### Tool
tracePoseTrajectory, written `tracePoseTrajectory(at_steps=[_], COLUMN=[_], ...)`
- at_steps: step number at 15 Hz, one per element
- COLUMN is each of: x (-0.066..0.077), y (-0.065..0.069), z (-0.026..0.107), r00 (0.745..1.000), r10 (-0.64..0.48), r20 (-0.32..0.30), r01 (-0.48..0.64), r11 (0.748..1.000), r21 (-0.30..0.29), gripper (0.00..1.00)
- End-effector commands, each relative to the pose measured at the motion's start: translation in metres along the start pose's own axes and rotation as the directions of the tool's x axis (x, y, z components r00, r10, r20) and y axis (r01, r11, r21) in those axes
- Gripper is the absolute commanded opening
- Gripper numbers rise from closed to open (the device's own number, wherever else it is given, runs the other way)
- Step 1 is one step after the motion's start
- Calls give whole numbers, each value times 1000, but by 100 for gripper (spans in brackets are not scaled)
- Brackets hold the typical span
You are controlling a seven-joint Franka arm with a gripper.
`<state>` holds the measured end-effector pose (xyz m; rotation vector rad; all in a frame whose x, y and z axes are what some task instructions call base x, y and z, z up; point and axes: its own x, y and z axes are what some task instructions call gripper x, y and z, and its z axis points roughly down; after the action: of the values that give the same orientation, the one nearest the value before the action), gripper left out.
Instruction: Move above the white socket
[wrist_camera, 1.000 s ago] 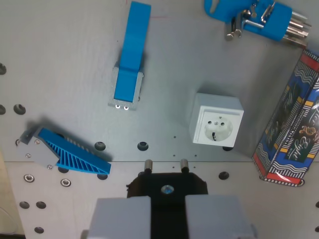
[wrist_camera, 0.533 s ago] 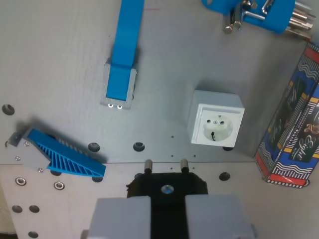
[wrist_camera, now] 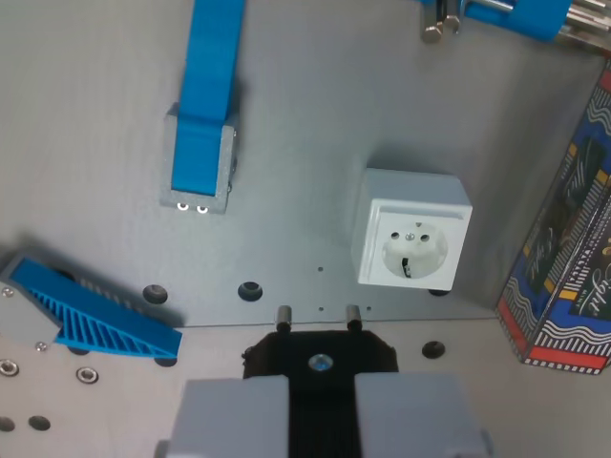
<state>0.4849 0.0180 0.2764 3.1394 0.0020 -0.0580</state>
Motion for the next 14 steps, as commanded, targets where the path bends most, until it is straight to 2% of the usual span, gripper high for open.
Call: tracePoseTrajectory(at_steps=[1, 14], x=[-14, -48], y=[8, 36], z=[15, 85], r00=[990, 989], r10=[43, 80], r20=[-131, -122], r01=[-42, -79], r11=[999, 997], r21=[17, 20], gripper=[0, 0])
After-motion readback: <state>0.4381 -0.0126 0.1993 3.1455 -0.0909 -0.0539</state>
